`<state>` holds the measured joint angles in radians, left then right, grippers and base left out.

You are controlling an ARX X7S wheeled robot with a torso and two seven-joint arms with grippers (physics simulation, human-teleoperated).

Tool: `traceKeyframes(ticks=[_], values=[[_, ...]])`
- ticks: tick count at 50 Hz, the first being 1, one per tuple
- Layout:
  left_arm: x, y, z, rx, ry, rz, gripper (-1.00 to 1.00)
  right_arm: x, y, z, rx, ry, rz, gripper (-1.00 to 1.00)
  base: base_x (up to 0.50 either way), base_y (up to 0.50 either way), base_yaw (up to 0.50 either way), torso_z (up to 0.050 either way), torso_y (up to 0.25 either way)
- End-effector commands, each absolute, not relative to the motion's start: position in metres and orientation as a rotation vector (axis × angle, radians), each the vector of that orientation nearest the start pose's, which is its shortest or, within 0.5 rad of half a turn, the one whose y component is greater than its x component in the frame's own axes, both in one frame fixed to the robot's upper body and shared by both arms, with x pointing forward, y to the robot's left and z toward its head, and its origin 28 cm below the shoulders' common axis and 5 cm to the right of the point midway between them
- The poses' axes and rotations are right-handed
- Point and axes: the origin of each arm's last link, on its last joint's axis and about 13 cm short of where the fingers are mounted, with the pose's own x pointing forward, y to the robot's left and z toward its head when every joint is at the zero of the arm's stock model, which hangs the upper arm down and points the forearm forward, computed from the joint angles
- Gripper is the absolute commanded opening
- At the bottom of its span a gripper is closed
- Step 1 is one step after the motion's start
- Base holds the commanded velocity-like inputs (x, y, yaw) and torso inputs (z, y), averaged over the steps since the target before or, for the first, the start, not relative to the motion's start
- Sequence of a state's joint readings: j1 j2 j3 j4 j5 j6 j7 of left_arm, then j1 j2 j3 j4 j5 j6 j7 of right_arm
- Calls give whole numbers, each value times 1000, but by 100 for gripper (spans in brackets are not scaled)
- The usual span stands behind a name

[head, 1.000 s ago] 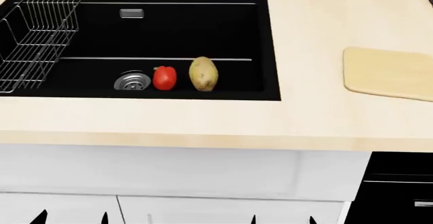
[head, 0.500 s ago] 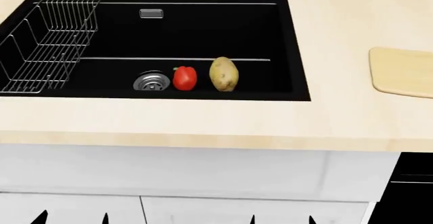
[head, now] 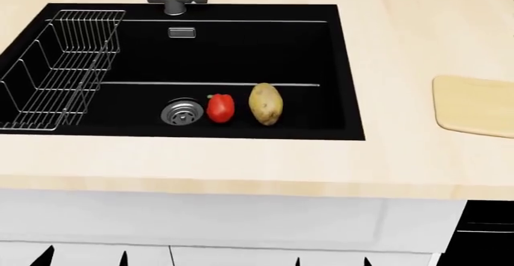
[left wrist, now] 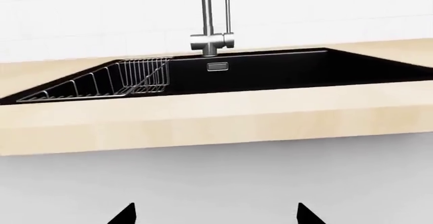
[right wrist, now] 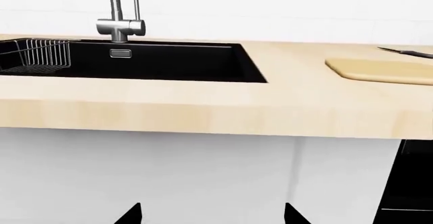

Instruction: Pick the vegetables from the sink and place them on the cutting board.

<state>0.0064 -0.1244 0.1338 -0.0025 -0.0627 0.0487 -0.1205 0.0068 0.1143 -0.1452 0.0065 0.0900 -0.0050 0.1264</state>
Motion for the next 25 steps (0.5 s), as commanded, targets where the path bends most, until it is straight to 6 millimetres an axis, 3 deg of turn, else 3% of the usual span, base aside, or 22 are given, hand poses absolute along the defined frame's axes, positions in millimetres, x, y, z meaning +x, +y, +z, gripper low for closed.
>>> traceKeyframes(ticks=[1, 17, 19, 22, 25], values=[[207, 209, 13, 77, -37, -25, 100, 209, -94, 11, -32, 17, 31, 100, 0, 0, 0, 50, 0], [209, 206, 14, 77, -50, -24, 100, 211, -92, 15, -33, 15, 21, 100, 0, 0, 0, 50, 0], [212, 203, 18, 32, -28, -18, 100, 215, -91, 25, -27, 1, 17, 100, 0, 0, 0, 0, 0], [215, 201, 40, -66, -16, -11, 100, 227, -89, 53, 5, -52, 5, 100, 0, 0, 0, 0, 0], [224, 196, 63, -49, -24, -28, 100, 238, -89, 78, -2, -91, 3, 100, 0, 0, 0, 0, 0]])
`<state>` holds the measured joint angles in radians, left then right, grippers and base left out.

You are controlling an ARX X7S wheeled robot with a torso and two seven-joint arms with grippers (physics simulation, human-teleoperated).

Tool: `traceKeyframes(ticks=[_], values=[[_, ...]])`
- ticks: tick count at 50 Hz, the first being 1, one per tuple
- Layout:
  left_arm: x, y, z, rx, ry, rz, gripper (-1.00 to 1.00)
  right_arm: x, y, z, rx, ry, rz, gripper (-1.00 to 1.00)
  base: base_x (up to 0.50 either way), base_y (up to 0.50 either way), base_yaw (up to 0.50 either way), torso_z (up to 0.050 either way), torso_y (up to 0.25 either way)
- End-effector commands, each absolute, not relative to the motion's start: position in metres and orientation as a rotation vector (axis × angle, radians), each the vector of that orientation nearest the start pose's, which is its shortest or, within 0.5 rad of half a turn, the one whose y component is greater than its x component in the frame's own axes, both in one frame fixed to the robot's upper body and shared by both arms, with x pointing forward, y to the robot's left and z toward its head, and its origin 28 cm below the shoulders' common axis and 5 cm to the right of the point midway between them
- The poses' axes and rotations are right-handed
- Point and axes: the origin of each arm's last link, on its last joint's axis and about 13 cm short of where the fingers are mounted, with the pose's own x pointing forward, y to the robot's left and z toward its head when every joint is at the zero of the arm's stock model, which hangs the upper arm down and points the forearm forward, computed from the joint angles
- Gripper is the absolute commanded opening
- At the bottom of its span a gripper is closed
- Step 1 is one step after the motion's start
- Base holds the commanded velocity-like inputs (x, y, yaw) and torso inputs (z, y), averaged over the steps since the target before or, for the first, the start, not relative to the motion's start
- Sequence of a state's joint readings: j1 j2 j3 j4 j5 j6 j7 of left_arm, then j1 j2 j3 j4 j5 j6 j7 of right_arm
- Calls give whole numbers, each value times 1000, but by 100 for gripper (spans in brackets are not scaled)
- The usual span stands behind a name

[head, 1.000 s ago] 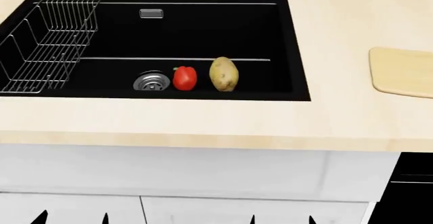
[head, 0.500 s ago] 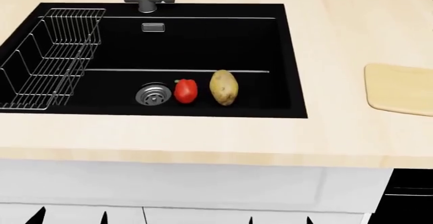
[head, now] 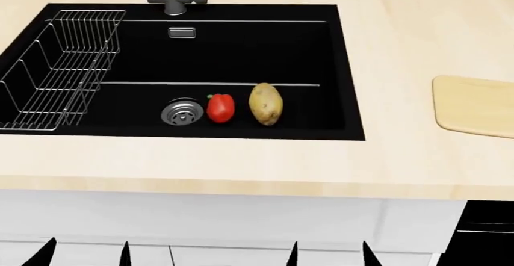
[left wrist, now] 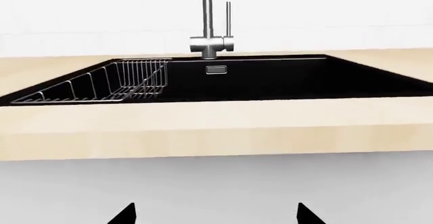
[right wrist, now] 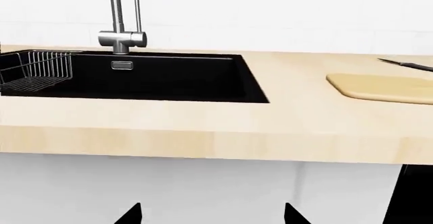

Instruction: Pick the vegetables from the sink and place them on the cutting board.

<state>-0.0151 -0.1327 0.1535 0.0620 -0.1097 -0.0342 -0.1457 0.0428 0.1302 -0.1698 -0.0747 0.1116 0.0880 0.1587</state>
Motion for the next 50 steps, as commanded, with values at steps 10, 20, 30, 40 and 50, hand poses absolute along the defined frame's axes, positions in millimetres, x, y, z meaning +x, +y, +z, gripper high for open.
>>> traceKeyframes(ticks=[10, 20, 30, 40, 50], values=[[246, 195, 147, -2, -112, -67, 100, 264, -99, 159, -29, -196, -30, 100, 0, 0, 0, 0, 0], [261, 194, 188, -22, -91, -68, 100, 266, -107, 196, -19, -143, 23, 100, 0, 0, 0, 0, 0], [257, 208, 176, -90, -20, -72, 100, 263, -106, 189, -64, -69, 26, 100, 0, 0, 0, 0, 0], [258, 210, 176, -80, -11, -50, 100, 264, -112, 190, -83, -76, 0, 100, 108, 0, 0, 0, 0], [257, 211, 176, -61, -6, -43, 100, 264, -114, 191, -89, -75, -2, 100, 330, 0, 0, 0, 0]])
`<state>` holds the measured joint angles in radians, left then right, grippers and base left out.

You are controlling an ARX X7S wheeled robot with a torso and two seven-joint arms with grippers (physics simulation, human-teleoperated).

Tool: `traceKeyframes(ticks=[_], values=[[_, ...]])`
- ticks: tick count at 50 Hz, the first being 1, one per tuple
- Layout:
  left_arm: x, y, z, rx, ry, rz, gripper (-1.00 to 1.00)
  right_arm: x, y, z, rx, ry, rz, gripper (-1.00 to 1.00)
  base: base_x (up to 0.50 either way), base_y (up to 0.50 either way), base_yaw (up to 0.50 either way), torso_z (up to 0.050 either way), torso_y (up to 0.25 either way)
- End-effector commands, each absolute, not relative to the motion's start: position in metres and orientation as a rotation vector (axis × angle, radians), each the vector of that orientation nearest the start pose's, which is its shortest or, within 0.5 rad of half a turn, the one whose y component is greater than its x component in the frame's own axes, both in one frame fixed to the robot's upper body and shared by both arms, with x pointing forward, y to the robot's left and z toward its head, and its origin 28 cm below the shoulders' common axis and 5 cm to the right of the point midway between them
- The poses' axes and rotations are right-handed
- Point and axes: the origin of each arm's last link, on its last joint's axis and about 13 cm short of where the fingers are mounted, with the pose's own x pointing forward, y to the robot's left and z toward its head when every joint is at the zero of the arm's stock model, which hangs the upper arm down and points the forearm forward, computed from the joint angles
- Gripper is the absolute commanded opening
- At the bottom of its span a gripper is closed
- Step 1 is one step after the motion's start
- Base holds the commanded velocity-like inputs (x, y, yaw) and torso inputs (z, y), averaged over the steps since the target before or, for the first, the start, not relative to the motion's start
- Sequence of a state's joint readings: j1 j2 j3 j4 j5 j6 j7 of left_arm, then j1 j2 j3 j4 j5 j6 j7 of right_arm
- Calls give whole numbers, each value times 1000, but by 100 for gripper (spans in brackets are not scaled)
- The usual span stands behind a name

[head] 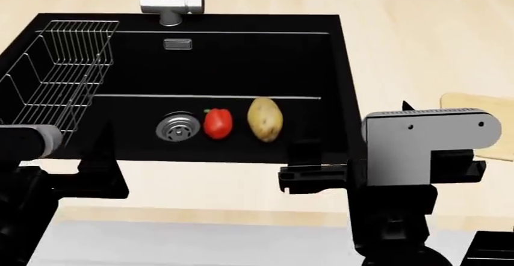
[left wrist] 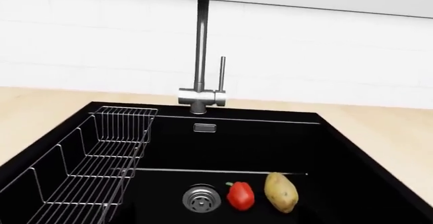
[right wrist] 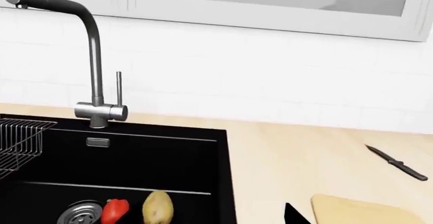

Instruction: Pick the vegetables from the sink and place them on the cutting board.

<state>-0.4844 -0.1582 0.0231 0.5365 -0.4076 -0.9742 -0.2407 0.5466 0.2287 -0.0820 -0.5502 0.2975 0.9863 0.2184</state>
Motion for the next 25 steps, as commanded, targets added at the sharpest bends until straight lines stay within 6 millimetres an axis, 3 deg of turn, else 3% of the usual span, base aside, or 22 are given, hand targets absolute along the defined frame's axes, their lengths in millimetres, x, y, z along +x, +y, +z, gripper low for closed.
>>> traceKeyframes(ticks=[1, 25], values=[[256, 212, 176, -61, -6, -43, 100, 264, -114, 190, -88, -76, -2, 100, 363, 0, 0, 0, 0], [258, 210, 174, -28, 0, -47, 100, 263, -112, 188, -106, -66, 23, 100, 483, 0, 0, 0, 0]])
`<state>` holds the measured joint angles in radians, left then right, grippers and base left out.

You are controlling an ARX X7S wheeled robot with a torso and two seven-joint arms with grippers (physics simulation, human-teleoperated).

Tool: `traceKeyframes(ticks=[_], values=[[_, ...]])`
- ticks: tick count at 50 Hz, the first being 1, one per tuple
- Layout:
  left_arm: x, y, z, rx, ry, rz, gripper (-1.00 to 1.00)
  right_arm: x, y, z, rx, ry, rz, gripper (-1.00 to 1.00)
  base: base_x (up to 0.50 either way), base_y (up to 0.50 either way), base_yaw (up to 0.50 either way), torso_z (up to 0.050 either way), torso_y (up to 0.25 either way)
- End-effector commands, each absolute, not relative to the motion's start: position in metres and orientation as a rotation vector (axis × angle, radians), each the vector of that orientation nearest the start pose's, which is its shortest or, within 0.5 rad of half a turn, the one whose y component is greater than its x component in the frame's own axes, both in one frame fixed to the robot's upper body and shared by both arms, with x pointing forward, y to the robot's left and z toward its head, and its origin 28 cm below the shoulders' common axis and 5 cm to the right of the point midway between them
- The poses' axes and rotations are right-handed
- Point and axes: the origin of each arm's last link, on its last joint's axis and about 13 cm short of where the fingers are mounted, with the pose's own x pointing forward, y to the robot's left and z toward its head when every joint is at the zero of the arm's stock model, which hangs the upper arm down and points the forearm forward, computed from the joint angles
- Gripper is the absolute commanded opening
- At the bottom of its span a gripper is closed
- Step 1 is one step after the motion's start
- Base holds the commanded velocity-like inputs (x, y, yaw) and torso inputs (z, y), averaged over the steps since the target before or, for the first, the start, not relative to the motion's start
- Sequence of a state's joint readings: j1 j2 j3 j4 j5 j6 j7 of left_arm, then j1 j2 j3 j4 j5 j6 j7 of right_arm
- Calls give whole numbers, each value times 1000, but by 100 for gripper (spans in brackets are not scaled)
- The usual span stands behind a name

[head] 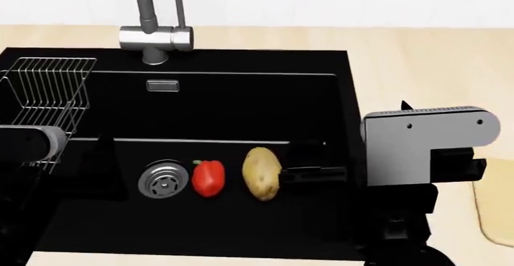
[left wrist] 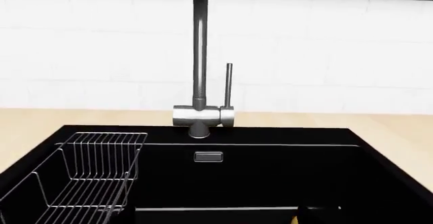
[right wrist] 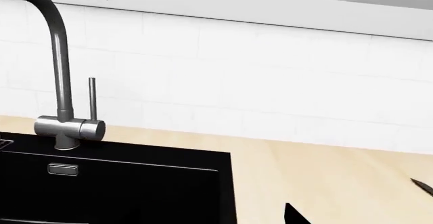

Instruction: Pick the vegetables from the sink and place them on the cutting board.

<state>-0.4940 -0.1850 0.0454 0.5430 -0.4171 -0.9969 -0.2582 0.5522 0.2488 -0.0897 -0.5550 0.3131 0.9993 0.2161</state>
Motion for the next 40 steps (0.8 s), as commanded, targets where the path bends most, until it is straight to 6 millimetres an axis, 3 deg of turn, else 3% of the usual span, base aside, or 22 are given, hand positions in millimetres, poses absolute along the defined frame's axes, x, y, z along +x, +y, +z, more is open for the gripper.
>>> traceKeyframes(ticks=[1, 21, 27, 40], values=[[258, 209, 174, -27, -1, -51, 100, 263, -113, 189, -105, -69, 22, 100, 500, 8, 0, 0, 0], [258, 210, 173, -25, 5, -53, 100, 263, -109, 187, -118, -47, 41, 100, 500, 6, 0, 0, 1], [258, 211, 172, -24, 9, -53, 100, 263, -107, 185, -119, -34, 57, 100, 98, 3, 0, 0, 2], [262, 208, 168, -17, 23, -57, 100, 266, -69, 157, -232, 244, 318, 100, 0, 0, 0, 0, 0]])
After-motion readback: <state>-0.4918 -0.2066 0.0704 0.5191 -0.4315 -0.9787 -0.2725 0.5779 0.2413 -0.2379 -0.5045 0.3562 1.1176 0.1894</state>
